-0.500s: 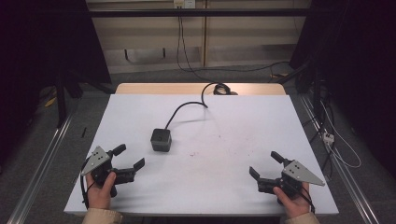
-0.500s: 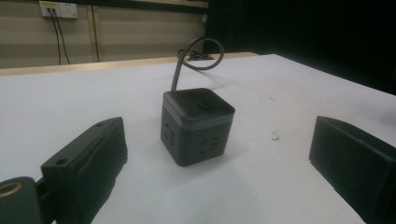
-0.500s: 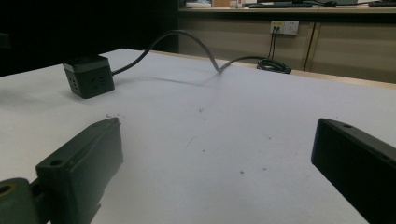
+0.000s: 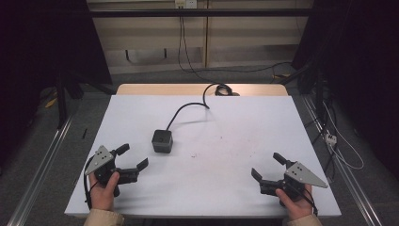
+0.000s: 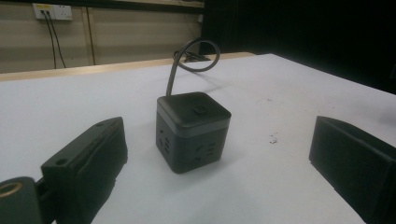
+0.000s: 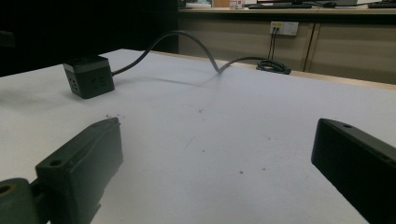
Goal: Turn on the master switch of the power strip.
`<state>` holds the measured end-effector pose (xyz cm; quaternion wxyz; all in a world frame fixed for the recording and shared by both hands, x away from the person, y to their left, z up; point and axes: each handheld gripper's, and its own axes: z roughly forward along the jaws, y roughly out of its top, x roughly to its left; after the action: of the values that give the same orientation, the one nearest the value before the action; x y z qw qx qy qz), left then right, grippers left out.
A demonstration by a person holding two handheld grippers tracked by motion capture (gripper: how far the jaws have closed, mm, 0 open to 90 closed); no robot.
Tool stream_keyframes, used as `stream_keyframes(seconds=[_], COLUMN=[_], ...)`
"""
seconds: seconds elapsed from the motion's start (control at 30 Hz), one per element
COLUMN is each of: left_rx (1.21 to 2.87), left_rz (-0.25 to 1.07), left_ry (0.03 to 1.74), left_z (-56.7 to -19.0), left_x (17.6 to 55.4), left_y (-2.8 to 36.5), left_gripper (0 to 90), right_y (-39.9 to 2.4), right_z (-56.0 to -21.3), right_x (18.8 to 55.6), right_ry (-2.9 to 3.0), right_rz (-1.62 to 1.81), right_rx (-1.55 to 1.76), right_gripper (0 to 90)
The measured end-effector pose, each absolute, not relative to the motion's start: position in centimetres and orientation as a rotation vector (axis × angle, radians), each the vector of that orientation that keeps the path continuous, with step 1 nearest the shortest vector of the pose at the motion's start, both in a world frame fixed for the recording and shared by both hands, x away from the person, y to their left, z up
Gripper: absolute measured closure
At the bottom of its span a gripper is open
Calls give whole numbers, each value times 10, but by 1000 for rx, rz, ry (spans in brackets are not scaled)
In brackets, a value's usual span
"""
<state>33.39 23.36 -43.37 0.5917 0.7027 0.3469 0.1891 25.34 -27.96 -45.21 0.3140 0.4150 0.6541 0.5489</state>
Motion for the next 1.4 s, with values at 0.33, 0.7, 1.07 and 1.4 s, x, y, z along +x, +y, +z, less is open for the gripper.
stream_keyframes(seconds=[0.33,0.7,1.07,1.4], left_rx=[1635,1633,1633,1638], left_rz=[451,440,450,446], left_ry=[807,819,828,828], left_z=[-430,-430,-430,-430], left_x=[339,345,351,355], left_y=[228,221,213,208], left_gripper=[41,35,36,39], right_y=[-280,-280,-280,-280], right_z=[-452,-451,-451,-451], right_x=[254,254,254,254], right_ry=[1723,1721,1718,1717], right_rz=[1456,1465,1465,1465], right_rx=[1081,1070,1072,1071], right_gripper=[16,16,16,16])
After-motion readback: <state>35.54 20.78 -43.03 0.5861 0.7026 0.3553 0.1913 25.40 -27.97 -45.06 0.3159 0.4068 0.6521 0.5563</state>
